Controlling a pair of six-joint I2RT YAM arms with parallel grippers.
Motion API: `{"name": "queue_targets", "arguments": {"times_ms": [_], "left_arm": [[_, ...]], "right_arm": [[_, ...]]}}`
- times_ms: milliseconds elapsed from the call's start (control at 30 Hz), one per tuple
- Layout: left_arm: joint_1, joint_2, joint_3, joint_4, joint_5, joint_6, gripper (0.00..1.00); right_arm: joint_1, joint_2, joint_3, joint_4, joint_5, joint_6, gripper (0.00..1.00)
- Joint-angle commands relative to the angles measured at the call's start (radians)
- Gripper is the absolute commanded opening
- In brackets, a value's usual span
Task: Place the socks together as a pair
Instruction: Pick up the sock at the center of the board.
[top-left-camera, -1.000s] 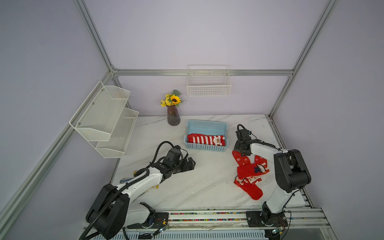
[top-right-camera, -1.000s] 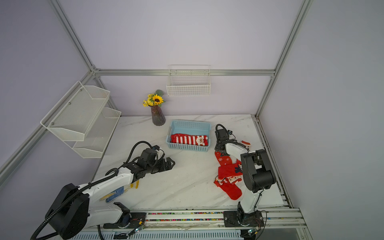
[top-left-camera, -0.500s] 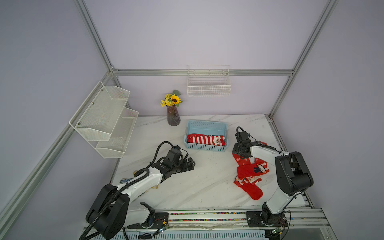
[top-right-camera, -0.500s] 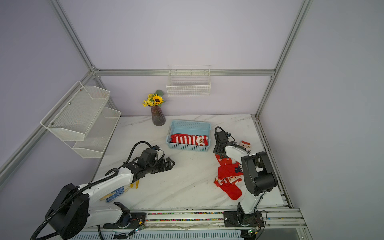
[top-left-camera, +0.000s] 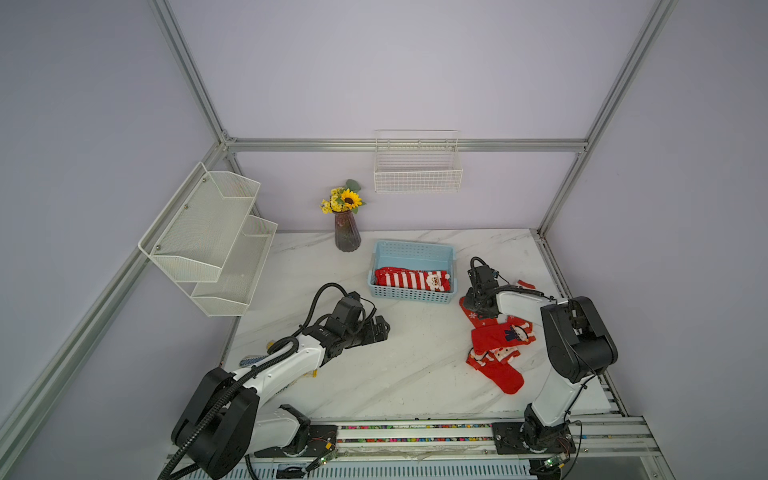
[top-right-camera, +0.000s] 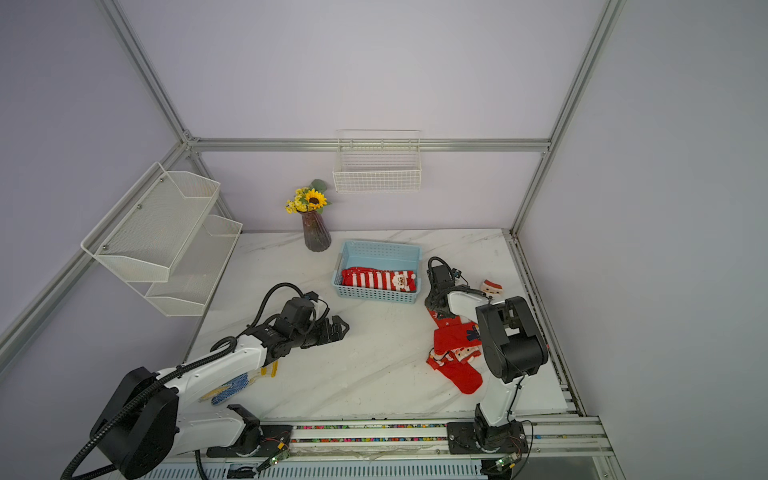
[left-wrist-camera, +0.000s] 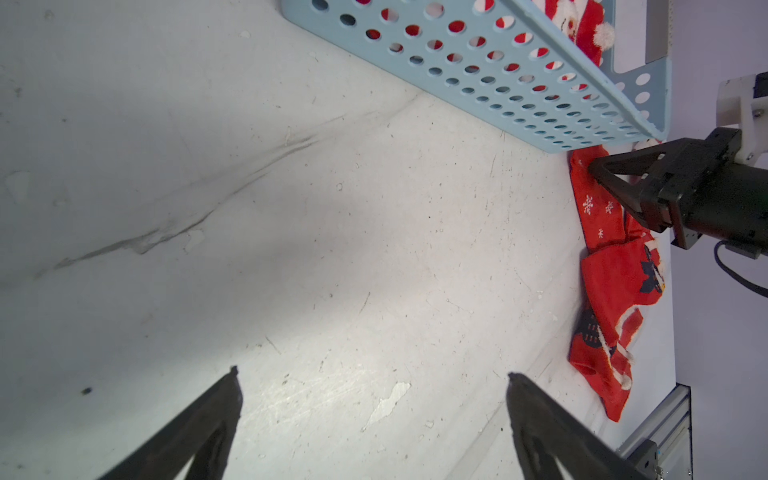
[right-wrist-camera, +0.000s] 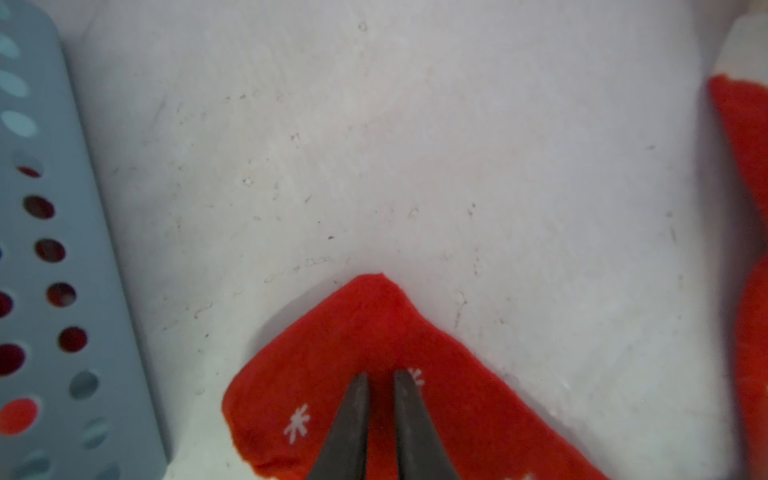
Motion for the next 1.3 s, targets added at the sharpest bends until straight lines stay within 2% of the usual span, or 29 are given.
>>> {"name": "queue_targets", "arguments": {"times_ms": [0,800,1100,1267], "left_arm": [[-0.005,-0.023,-0.020,0.003,-0.012,0.007,0.98],[-0.005,-0.027,-0.003,0.006,-0.006,0.011,0.96],[-0.005,-0.025,0.002,0.007,-0.001,0.006,0.96],[-0.005,-0.026,0.005,0.010,0.004,0.002,0.96]], "right_arm": [[-0.029,0.014,-0.006,0.013,-0.037,0.018,0.00],[-0.054,-0.246,0.058,-0.014,-0.041,-0.029,0.00],[-0.055,-0.433,0.170,-0.038,-0.025,-0.087,0.00],[-0.054,-0.489,0.236,-0.066,-0.066,-0.108,0.00]]}}
